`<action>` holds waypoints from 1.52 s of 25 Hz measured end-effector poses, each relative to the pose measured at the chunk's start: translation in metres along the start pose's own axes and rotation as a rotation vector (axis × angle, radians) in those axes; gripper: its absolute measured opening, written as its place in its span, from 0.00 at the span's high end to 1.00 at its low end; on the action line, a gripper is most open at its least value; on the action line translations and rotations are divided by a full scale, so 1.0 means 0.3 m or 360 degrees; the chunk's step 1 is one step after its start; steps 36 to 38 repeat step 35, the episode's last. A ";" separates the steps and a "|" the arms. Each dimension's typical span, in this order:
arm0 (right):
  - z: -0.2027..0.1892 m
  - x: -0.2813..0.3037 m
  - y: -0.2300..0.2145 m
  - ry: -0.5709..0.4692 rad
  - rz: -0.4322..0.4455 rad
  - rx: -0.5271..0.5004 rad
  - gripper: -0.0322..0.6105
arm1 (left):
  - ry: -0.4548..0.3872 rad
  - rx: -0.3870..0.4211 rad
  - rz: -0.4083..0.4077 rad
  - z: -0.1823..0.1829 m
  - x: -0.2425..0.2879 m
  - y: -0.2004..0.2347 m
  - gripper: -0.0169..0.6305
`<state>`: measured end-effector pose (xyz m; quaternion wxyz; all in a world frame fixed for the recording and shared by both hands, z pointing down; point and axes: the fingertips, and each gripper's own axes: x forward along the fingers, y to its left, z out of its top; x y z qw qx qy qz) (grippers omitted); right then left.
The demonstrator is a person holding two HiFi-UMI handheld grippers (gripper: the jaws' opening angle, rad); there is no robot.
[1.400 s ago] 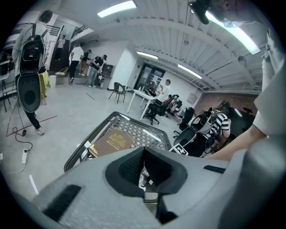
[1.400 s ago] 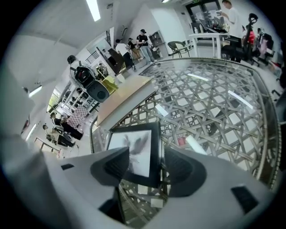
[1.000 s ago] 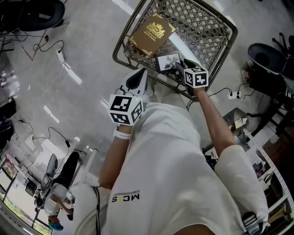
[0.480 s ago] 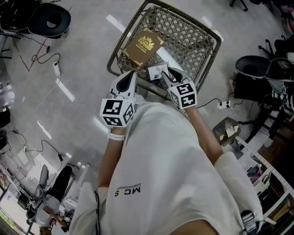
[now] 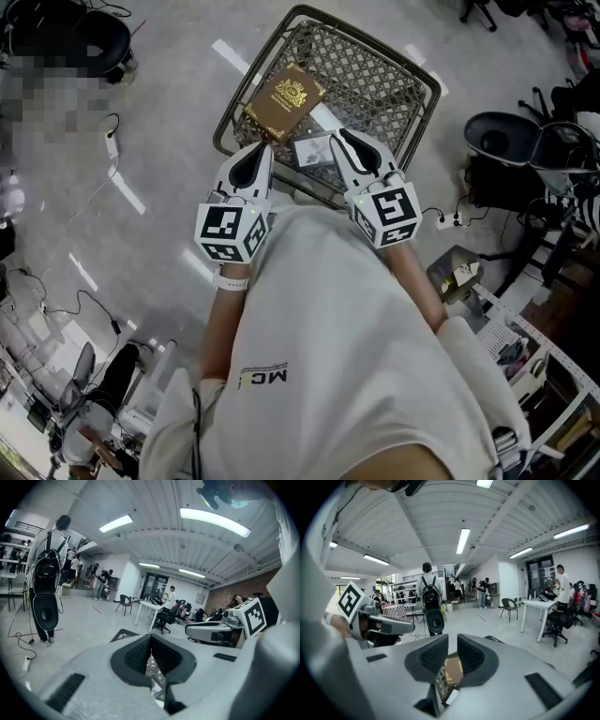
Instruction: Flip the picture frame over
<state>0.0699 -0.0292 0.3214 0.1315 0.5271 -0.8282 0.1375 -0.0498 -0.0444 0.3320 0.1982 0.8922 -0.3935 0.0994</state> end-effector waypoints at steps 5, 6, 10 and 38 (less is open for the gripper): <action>0.093 -0.042 0.016 -0.0114 -0.0015 0.0008 0.86 | -0.0055 0.0015 0.0010 0.066 -0.019 -0.005 0.94; 0.103 -0.045 0.018 -0.0127 -0.0019 0.0001 0.86 | -0.0065 0.0025 0.0012 0.077 -0.023 -0.006 0.94; 0.122 -0.046 0.017 -0.0156 -0.0025 0.0004 0.88 | -0.0080 0.0045 0.0020 0.104 -0.028 -0.008 0.94; 0.142 -0.081 0.032 -0.0172 -0.0075 0.0101 0.91 | -0.0072 0.0133 -0.0076 0.179 -0.042 -0.062 0.94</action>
